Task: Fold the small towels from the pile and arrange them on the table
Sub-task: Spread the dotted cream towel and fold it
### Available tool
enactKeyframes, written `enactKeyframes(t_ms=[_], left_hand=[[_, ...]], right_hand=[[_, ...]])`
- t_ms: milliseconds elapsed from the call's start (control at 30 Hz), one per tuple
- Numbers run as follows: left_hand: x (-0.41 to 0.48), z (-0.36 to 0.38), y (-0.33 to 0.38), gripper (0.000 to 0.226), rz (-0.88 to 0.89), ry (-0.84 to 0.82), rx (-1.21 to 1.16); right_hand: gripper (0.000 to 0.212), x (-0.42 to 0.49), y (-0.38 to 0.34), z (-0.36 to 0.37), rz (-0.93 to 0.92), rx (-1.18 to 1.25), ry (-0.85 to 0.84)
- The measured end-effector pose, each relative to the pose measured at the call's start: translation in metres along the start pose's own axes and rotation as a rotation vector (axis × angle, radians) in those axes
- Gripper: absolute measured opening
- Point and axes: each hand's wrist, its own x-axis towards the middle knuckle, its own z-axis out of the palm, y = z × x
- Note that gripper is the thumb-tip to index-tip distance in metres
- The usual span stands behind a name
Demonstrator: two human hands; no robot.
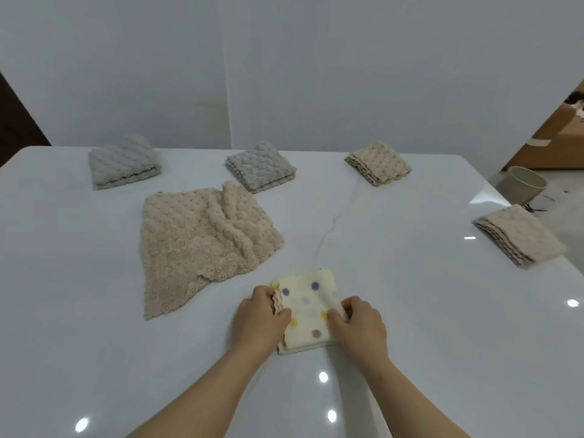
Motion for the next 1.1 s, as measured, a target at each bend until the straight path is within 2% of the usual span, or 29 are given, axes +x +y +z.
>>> enactKeyframes(t_ms=[67,167,367,767,967,1100], left_hand=[[-0.009,0.003,0.005,0.041,-0.047,-0.077,-0.051],[-0.019,0.007,0.011,0.039,-0.101,-0.104,-0.078],[-0.045,0.038,0.026,0.025,-0.129,-0.189,-0.055],[-0.108,0.141,0.099,0.016,-0.158,-0.135,-0.085],[-0.137,0.185,0.128,0.016,-0.161,-0.153,-0.053],[-0.146,0.204,0.14,0.021,-0.15,-0.198,-0.027]], right_hand=[[0.014,-0.011,0.004,-0.007,0.05,0.032,-0.046],[0.016,-0.027,0.014,-0.02,0.101,0.056,-0.083],[0.018,-0.047,0.049,-0.045,0.089,0.057,-0.074],[0.016,-0.032,0.153,-0.136,-0.074,-0.09,-0.158],[0.026,-0.039,0.199,-0.177,-0.07,-0.112,-0.222],[0.022,-0.042,0.218,-0.193,-0.058,-0.12,-0.227]])
